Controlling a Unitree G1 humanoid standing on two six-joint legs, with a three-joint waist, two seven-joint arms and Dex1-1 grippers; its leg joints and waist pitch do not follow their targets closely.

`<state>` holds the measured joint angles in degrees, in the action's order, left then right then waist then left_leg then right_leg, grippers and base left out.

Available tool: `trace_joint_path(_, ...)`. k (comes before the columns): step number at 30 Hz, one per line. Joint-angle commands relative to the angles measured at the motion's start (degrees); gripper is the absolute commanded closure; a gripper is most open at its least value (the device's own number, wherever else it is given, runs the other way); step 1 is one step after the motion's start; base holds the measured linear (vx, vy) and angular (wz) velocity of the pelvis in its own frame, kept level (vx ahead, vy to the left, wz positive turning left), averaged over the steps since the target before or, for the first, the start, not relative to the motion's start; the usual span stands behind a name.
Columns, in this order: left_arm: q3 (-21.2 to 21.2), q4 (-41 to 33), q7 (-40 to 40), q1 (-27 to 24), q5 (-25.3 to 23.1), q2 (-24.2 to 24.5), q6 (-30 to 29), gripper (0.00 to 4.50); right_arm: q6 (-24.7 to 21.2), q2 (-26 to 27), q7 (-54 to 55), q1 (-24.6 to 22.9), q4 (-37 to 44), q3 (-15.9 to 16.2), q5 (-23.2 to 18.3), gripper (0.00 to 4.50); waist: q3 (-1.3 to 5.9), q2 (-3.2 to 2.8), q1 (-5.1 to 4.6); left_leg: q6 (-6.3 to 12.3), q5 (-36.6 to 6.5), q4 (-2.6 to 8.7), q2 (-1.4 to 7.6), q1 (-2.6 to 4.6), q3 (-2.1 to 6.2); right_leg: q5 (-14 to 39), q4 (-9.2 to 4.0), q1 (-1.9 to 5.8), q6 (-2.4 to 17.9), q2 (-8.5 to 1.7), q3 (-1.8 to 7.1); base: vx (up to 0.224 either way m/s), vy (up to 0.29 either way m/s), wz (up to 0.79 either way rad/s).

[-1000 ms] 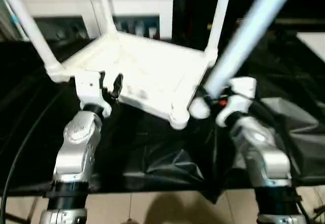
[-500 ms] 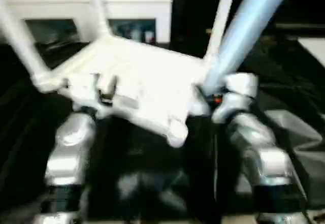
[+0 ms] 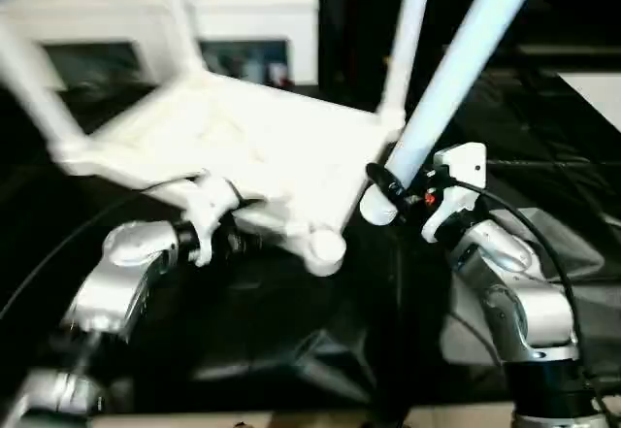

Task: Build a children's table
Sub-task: Insert table leg to table base

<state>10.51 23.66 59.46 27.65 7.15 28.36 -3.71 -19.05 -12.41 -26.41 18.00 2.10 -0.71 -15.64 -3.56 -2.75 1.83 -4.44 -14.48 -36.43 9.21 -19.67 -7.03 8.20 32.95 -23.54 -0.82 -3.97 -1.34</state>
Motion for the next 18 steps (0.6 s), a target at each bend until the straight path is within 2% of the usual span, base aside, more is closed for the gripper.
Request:
trace_joint_path(1, 3.66, 2.73, 5.25, 3.1, -2.15, 1.08, 1.81, 0.94, 1.15, -0.76, -1.16, 0.76, 0.53, -0.6, -0.22, 2.65, 2.66, 0.08, -1.07, -0.52, -23.31, 6.16, 1.11, 0.83, 0.36, 44.05, -6.7, 2.38, 1.14, -2.75, -0.78, -0.088, 0.022, -0.05)
trace_joint_path(2, 4.7, 3.81, 6.05, 4.06, -2.79, 1.29, 2.37, 0.94, 1.13, -1.01, -1.52, 0.7, 0.53, -0.66, -0.12, 2.65, 2.69, -0.5, -0.93, -0.16, -23.04, 6.32, 1.18, 0.98, 0.35, 43.83, -7.02, 2.42, 0.91, -2.82, -1.35, -0.082, 0.028, -0.11)
trace_joint_path(3, 5.48, 4.75, 6.52, 4.89, -3.32, 1.39, 2.92, 0.94, 1.09, -1.21, -1.83, 0.71, 0.49, -0.7, -0.05, 2.65, 2.58, -1.19, -1.57, -0.01, -24.09, 6.79, 1.56, 0.58, 0.7, 42.19, -7.25, 3.23, 0.72, -3.07, -2.51, -0.082, 0.028, -0.11)
trace_joint_path(4, 6.88, 8.7, 4.37, 7.66, -6.31, 0.47, 5.95, 0.94, 0.97, -1.68, -2.26, 0.27, 1.08, -0.61, 0.01, 2.65, 2.51, -1.65, -2.18, 0.38, -26.91, 7.07, 2.03, 0.97, 0.95, 38.97, -7.85, 3.64, 1.25, -2.86, -4.04, -0.071, 0.033, -0.09)
trace_joint_path(5, 6.97, 8.97, 4.25, 7.85, -6.51, 0.41, 6.17, 0.94, 0.96, -1.72, -2.29, 0.24, 1.13, -0.6, 0.02, 2.65, 2.51, -1.65, -2.18, 0.38, -26.91, 7.07, 2.03, 0.97, 0.95, 38.97, -7.85, 3.64, 1.25, -2.86, -4.04, -0.065, 0.028, -0.02)
trace_joint_path(6, 7.94, 12.39, 1.81, 10.24, -9.11, -0.47, 8.58, 0.94, 0.83, -2.09, -2.5, -0.21, 1.79, -0.52, -0.02, 2.65, 2.11, -2.6, -3.01, 0.85, -31.31, 7.97, 3.08, 0.77, 1.38, 35.13, -7.82, 4.99, 1.26, -2.86, -6.33, -0.065, 0.028, -0.02)
trace_joint_path(7, 7.94, 14.0, 1.73, 11.3, -9.44, -1.17, 9.21, 0.94, 0.76, -2.29, -2.59, -0.41, 2.06, -0.45, -0.1, 2.65, 1.8, -3.23, -3.33, 0.61, -36.7, 9.73, 4.88, -0.34, 1.94, 29.84, -4.64, 6.79, 1.68, -2.72, -6.7, -0.101, -0.012, 0.0)
trace_joint_path(8, 7.88, 15.03, 1.77, 11.98, -9.54, -1.67, 9.51, 0.94, 0.72, -2.43, -2.67, -0.49, 2.16, -0.42, -0.18, 2.65, 1.47, -3.72, -2.58, 0.26, -40.55, 12.27, 6.72, -2.43, 2.28, 23.23, 1.71, 8.68, 2.81, -2.71, -5.64, -0.087, -0.059, 0.13)
trace_joint_path(9, 8.06, 15.92, 1.78, 12.53, -9.93, -1.97, 9.64, 0.94, 0.69, -2.53, -2.74, -0.56, 2.24, -0.38, -0.22, 2.65, 1.36, -3.88, -0.26, -0.01, -43.07, 14.12, 8.0, -4.05, 1.99, 15.75, 6.79, 9.3, 3.37, -2.88, -3.44, -0.087, -0.059, 0.13)
trace_joint_path(10, 8.8, 17.32, 2.17, 13.22, -11.09, -2.04, 10.65, 0.94, 0.62, -2.73, -2.85, -0.69, 2.35, -0.22, -0.23, 2.65, 2.31, 1.75, -0.89, 0.42, -28.14, 7.04, 2.65, 1.54, -0.27, 33.49, -0.85, 3.38, -0.45, -3.62, 1.48, 0.044, -0.126, 0.11)
trace_joint_path(11, 10.08, 19.15, 1.37, 14.03, -13.25, -1.85, 11.82, 0.94, 0.61, -2.97, -2.98, -0.72, 2.37, 0.03, -0.05, 2.65, 3.39, 1.48, -0.15, 0.39, -15.43, 2.46, -0.09, 2.01, -1.08, 47.77, -5.07, 2.23, -1.24, -6.12, 1.08, 0.059, -0.142, -0.08)
trace_joint_path(12, 11.45, 21.3, 0.32, 14.99, -15.59, -1.63, 13.38, 0.94, 0.62, -3.2, -3.1, -0.74, 2.39, 0.31, 0.1, 2.65, 4.23, 1.62, 1.36, 2.69, -0.41, 1.04, 0.41, -0.56, -0.78, 54.08, -5.31, 3.02, -2.91, -7.69, 3.75, 0.059, -0.142, -0.08)
trace_joint_path(13, 11.67, 21.66, 0.11, 15.14, -15.97, -1.59, 13.68, 0.94, 0.61, -3.23, -3.12, -0.74, 2.39, 0.35, 0.11, 2.65, 4.01, 1.6, 1.79, 2.77, 3.12, 2.12, 0.45, -2.05, -0.54, 50.99, -4.49, 3.78, -3.23, -6.95, 2.98, 0.016, -0.108, -0.1)
trace_joint_path(14, 12.45, 23.52, -0.83, 16.13, -16.86, -1.52, 14.2, 0.94, 0.64, -3.35, -3.32, -0.65, 2.27, 0.46, 0.05, 2.65, 4.81, 0.05, 2.52, 1.6, 7.95, 4.12, 1.45, -2.45, -0.56, 36.65, -2.73, 3.57, -0.57, -4.95, 1.71, 0.026, -0.078, -0.03)
trace_joint_path(15, 13.06, 24.89, -1.72, 16.93, -17.66, -1.39, 14.52, 0.94, 0.65, -3.45, -3.5, -0.62, 2.27, 0.63, 0.07, 2.65, 5.05, -0.19, 2.77, 1.15, 6.44, 4.43, 1.24, -2.45, -0.88, 25.85, -1.94, 3.56, 0.88, -3.56, 0.92, 0.026, -0.078, -0.03)
trace_joint_path(16, 13.31, 25.96, -1.97, 17.47, -17.98, -1.42, 14.97, 0.94, 0.6, -3.48, -3.69, -0.63, 2.34, 0.75, 0.07, 2.65, 5.22, -1.36, 2.67, 0.54, 3.55, 4.86, 1.56, -2.84, -0.88, 18.68, -1.26, 3.59, 4.13, -3.31, 0.52, 0.0, 0.0, 0.0)
trace_joint_path(17, 13.31, 26.05, -1.98, 17.51, -17.99, -1.43, 15.01, 0.94, 0.6, -3.49, -3.7, -0.63, 2.35, 0.76, 0.07, 2.65, 5.24, -1.62, 2.61, 0.31, 1.83, 4.92, 1.63, -2.98, -0.9, 16.4, -1.21, 3.53, 5.38, -3.09, 0.26, 0.0, 0.0, 0.0)
trace_joint_path(18, 12.76, 28.05, -1.95, 18.3, -17.81, -2.01, 16.1, 0.94, 0.52, -3.49, -3.92, -0.66, 2.45, 0.94, 0.18, 2.65, 5.51, -1.51, 2.44, -0.19, 0.1, 5.04, 2.02, -2.78, -0.75, 9.07, -0.63, 3.81, 9.48, -2.64, -0.01, 0.0, 0.0, 0.0)
